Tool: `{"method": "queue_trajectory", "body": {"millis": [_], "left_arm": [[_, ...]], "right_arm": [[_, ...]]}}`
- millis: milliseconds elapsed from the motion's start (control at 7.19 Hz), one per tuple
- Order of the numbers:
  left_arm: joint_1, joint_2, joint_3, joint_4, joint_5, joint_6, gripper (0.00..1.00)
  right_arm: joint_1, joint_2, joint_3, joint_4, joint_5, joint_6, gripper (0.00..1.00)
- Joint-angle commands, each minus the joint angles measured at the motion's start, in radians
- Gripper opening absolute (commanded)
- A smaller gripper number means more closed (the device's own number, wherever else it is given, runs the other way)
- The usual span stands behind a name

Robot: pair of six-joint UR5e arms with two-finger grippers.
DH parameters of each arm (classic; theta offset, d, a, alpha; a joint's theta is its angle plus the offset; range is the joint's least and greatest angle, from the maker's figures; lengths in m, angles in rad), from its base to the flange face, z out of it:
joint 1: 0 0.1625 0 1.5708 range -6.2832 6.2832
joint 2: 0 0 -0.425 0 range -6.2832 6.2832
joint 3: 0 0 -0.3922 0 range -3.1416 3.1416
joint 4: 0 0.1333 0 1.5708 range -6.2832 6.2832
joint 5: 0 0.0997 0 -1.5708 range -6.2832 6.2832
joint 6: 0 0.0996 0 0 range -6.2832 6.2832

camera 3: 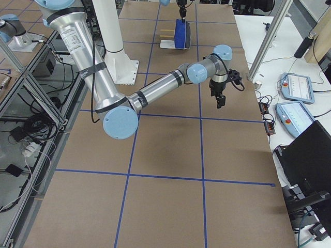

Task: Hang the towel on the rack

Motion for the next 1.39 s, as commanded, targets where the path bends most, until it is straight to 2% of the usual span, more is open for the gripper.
{"method": "queue_trajectory", "body": {"millis": [0,139,417,834,974,1113,1252], "left_arm": [[-0.008,0.011,0.028,0.000,0.002,0.062,0.16],[-0.008,0.009,0.032,-0.009,0.005,0.063,0.99],[-0.025,0.019,0.045,-0.022,0.003,0.124,0.99],[-0.141,0.037,0.159,0.009,-0.001,0.536,0.99],[-0.211,0.037,0.173,0.103,-0.003,0.750,0.99],[-0.306,0.037,0.165,0.277,-0.001,0.993,0.99],[-0.410,0.029,0.174,0.463,0.005,1.266,0.99]], "right_arm": [[0.063,-0.024,-0.044,-0.005,0.009,-0.103,1.00],[0.108,-0.034,-0.083,-0.007,0.025,-0.188,1.00],[0.192,-0.075,-0.146,-0.007,0.036,-0.352,1.00],[0.303,-0.184,-0.177,-0.008,0.038,-0.519,1.00],[0.341,-0.184,-0.168,-0.069,0.038,-0.537,1.00],[0.357,-0.182,-0.163,-0.144,0.035,-0.578,1.00],[0.367,-0.223,-0.171,-0.147,0.021,-0.624,1.00]]}}
